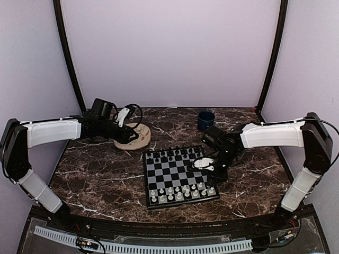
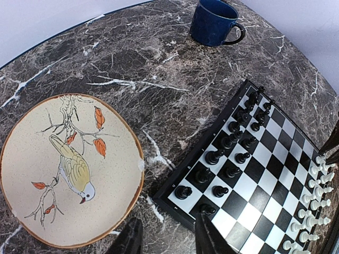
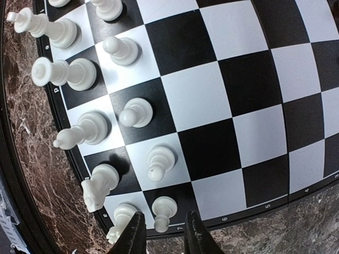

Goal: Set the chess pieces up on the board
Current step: Place the pawn at h2, then reset both arms

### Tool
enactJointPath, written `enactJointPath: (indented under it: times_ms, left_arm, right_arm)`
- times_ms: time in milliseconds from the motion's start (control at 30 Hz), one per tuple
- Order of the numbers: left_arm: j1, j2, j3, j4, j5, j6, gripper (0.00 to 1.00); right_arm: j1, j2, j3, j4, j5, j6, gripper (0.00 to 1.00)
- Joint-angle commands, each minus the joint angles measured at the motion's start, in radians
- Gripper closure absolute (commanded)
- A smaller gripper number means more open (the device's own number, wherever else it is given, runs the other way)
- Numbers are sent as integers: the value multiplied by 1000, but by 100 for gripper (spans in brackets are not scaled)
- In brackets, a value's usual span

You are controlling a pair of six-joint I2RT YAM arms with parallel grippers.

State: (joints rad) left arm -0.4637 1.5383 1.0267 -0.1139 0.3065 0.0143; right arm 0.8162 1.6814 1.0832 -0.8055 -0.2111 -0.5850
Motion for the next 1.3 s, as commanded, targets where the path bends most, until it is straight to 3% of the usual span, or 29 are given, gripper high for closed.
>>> enactJointPath:
  times_ms: [0, 367, 533, 600, 667, 700, 767, 800, 900, 1067, 1267]
  left_arm:
    - [-1, -22, 20, -6, 6, -3, 64]
    - [-2, -47, 5, -5, -43, 19, 62]
    - [-2, -68, 62, -100, -62, -1, 50]
    - [-2, -86, 76, -130, -61, -9, 41]
    - [-2, -107, 87, -154, -73, -8, 32]
    - [-1, -116, 94, -166, -82, -8, 23]
    - [-1, -135, 116, -188, -108, -12, 13]
    - [-2, -144, 126, -195, -126, -18, 10]
    - [-1, -169, 169, -228, -177, -56, 1]
    - [-4, -221, 228, -267, -269, -91, 1]
    - [-3, -257, 260, -275, -398, -88, 1]
  right_arm:
    - [-24, -68, 38, -14, -6, 10, 72]
    - [-232, -245, 43, 76, -29, 51, 69]
    - [-335, -348, 8, 196, 26, 123, 62]
    - [-382, -383, 10, 223, 29, 145, 58]
    - [-436, -414, 8, 262, 33, 178, 49]
    - [-467, -429, 5, 283, 32, 198, 40]
    - [-533, -455, -7, 333, -3, 256, 3]
    - [-571, -466, -14, 354, -35, 286, 0]
    - [-646, -498, -36, 436, -45, 409, 0]
    - [-661, -527, -2, 491, 209, 525, 0]
    - [-661, -603, 15, 484, 233, 542, 0]
